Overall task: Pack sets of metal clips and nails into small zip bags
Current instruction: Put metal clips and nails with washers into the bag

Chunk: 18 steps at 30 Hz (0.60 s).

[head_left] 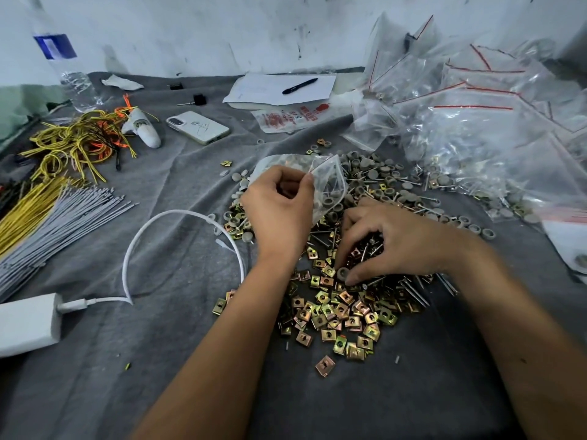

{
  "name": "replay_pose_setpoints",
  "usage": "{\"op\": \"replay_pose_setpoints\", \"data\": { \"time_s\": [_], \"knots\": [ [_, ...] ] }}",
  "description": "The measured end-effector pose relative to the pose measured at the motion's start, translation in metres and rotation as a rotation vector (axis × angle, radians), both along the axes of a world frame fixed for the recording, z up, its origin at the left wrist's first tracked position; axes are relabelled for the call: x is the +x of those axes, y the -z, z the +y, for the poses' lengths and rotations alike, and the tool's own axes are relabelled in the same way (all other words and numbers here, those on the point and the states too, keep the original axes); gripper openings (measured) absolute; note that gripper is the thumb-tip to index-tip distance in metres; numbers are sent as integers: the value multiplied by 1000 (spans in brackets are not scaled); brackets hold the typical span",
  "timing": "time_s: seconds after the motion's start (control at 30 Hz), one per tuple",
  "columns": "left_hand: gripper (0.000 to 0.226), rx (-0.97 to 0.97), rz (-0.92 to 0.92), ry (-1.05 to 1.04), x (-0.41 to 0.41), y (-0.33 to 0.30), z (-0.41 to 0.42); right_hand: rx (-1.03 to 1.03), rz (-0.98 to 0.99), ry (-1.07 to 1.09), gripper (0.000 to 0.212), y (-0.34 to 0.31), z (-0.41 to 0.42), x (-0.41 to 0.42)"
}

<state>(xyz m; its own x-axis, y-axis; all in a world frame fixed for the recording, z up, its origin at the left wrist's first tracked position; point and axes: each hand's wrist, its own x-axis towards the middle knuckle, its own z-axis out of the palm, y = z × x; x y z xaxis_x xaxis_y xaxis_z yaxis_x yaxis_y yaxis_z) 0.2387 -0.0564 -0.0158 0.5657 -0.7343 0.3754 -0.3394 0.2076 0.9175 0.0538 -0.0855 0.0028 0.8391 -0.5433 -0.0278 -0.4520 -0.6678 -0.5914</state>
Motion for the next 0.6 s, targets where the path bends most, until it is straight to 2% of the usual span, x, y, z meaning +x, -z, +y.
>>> {"op": "replay_pose_setpoints", "data": {
  "time_s": [0.1, 0.2, 0.27, 0.33, 0.4, 0.5, 0.6],
  "knots": [
    [14, -7, -20, -3, -1, 1, 0, -10, -66, 35, 22, -1, 2, 0],
    [11, -25, -84, 12, -1, 2, 1, -53, -378, 168, 17, -3, 3, 3],
    [10, -57, -170, 36, -1, 2, 3, -238, -530, 294, 19, -2, 1, 5],
    [9, -100, -266, 66, -3, 1, 5, -418, -545, 388, 23, 2, -1, 8],
    [9, -132, -323, 94, -5, 1, 5, -507, -507, 420, 28, 6, -2, 9],
    [8, -148, -349, 95, -5, 2, 4, -546, -487, 440, 30, 9, -2, 12],
    [10, -129, -298, 67, -3, 3, 4, -570, -559, 517, 21, 8, -3, 12]
  ]
}}
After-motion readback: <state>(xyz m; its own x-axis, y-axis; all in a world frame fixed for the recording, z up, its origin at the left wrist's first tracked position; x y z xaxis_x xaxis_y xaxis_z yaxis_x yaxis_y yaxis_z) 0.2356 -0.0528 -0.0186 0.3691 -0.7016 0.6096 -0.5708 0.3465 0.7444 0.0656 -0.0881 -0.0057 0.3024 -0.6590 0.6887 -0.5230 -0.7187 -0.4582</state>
